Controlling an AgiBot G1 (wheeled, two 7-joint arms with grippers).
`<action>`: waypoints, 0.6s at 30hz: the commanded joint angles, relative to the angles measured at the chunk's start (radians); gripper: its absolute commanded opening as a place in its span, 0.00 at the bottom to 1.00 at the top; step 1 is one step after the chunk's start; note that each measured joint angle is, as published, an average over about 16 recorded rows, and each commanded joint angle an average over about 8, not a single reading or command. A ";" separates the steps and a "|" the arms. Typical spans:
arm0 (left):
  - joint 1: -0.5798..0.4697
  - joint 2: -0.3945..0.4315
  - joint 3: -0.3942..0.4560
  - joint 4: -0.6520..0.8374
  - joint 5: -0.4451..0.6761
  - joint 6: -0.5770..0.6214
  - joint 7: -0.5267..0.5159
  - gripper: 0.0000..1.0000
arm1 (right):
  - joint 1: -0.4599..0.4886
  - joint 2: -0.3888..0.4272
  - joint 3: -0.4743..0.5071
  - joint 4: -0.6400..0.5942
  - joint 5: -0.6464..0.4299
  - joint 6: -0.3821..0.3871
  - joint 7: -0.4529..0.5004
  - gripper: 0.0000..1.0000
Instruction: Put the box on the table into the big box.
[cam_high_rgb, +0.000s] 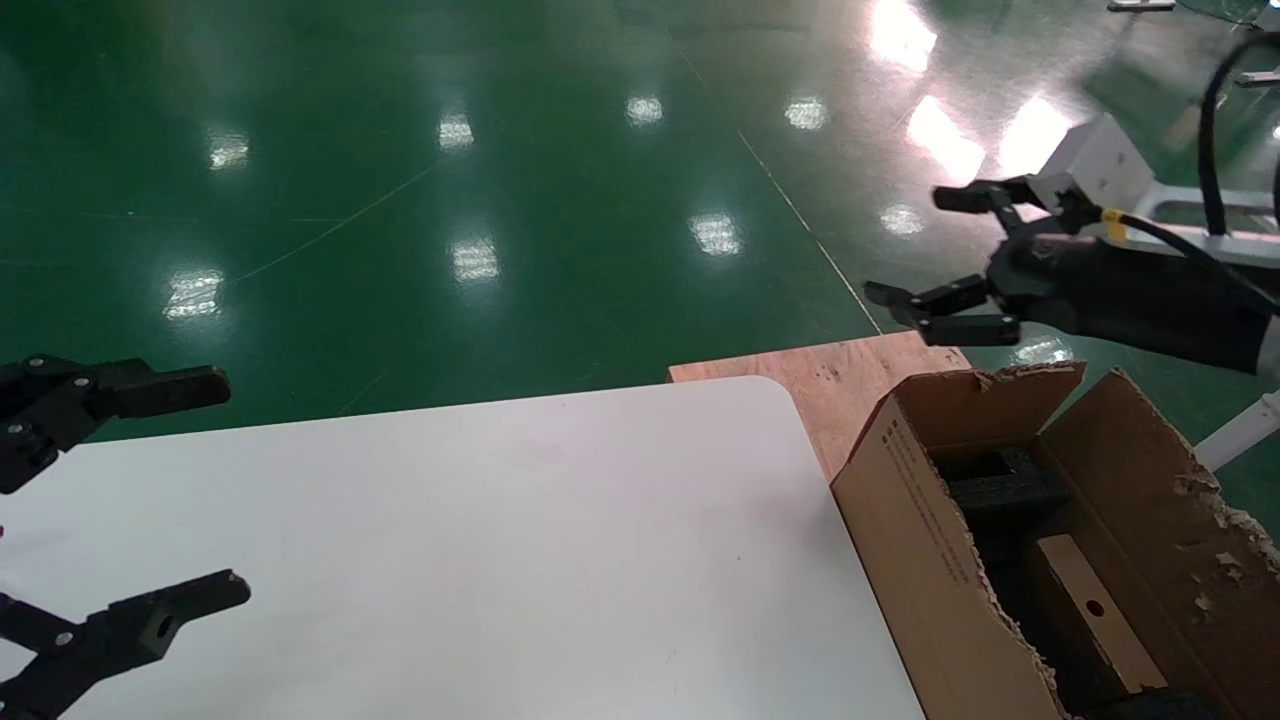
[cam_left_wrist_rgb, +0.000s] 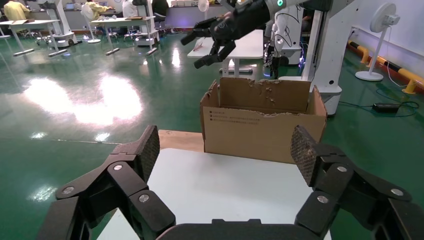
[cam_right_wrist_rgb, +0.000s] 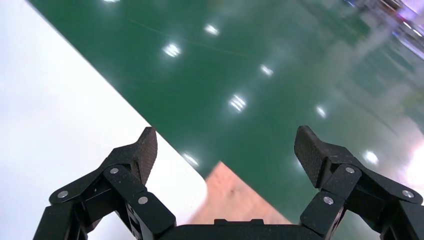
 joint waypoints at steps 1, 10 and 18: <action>0.000 0.000 0.000 0.000 0.000 0.000 0.000 0.00 | -0.052 -0.017 0.070 -0.002 -0.011 -0.028 0.011 1.00; 0.000 0.000 0.000 0.000 0.000 0.000 0.000 0.00 | -0.312 -0.102 0.419 -0.013 -0.065 -0.164 0.068 1.00; 0.000 0.000 0.000 0.000 0.000 0.000 0.000 0.00 | -0.542 -0.177 0.729 -0.023 -0.113 -0.285 0.118 1.00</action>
